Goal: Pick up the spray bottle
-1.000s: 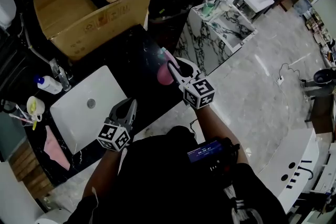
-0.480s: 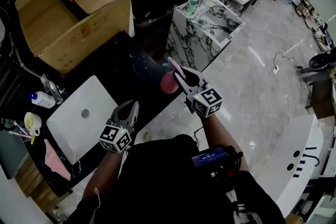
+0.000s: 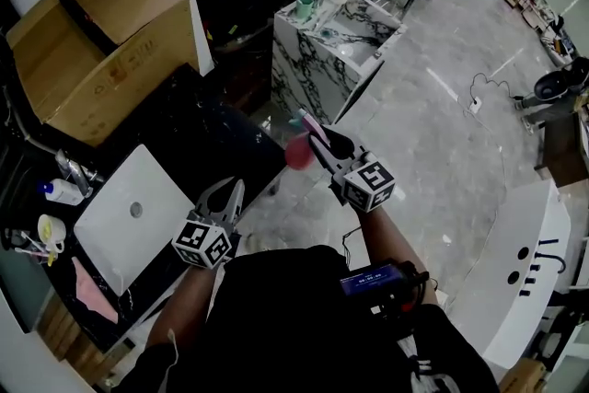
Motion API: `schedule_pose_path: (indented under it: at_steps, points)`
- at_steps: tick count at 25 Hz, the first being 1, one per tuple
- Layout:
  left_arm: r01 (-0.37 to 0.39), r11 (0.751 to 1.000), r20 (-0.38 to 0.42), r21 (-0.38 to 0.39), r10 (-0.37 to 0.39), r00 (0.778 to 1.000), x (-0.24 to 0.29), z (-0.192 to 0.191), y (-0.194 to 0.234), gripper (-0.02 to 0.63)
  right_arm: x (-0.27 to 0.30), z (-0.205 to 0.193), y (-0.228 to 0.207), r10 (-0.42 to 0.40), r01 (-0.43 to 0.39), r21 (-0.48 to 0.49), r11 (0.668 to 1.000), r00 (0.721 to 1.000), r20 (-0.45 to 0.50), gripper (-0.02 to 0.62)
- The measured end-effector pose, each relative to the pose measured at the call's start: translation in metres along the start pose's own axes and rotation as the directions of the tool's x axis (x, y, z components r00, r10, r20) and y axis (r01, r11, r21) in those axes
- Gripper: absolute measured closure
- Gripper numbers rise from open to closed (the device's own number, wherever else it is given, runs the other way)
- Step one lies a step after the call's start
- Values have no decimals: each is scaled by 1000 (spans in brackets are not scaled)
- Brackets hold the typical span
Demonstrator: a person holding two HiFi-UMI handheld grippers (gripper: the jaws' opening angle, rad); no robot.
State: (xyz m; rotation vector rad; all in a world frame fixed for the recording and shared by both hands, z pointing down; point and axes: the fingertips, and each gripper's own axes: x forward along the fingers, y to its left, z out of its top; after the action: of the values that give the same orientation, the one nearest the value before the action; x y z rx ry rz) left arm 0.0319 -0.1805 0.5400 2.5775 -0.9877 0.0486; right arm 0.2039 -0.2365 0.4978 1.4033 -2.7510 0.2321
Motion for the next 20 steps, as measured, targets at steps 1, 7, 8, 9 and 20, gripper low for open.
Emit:
schedule_pose_path:
  at_steps: [1,7,8,9,20]
  points:
    - [4,1000,-3,2,-4,1000,5,-1,-5,597,-8,0,-5,-7,7,2,1000,1000,0,495]
    - [32,999,-15,16,-31,999,31,-7,-35,598,-54,-5,-32,-37,37,6,999,999,5,495]
    - [37,999,-18,18,-37,999,36,-9,-41,598,-63,-5,-36,-41,41,5,999,999,6,495]
    - [44,999,-22,19,-44,999,41,-10,-47,598,-72,-6,-39,-47,47,4,999,999,6,494]
    - [114,993,-58,40,-111,992,71,-23,-108,598,-169,-18,-68,-126,126,28,992,992,7,494]
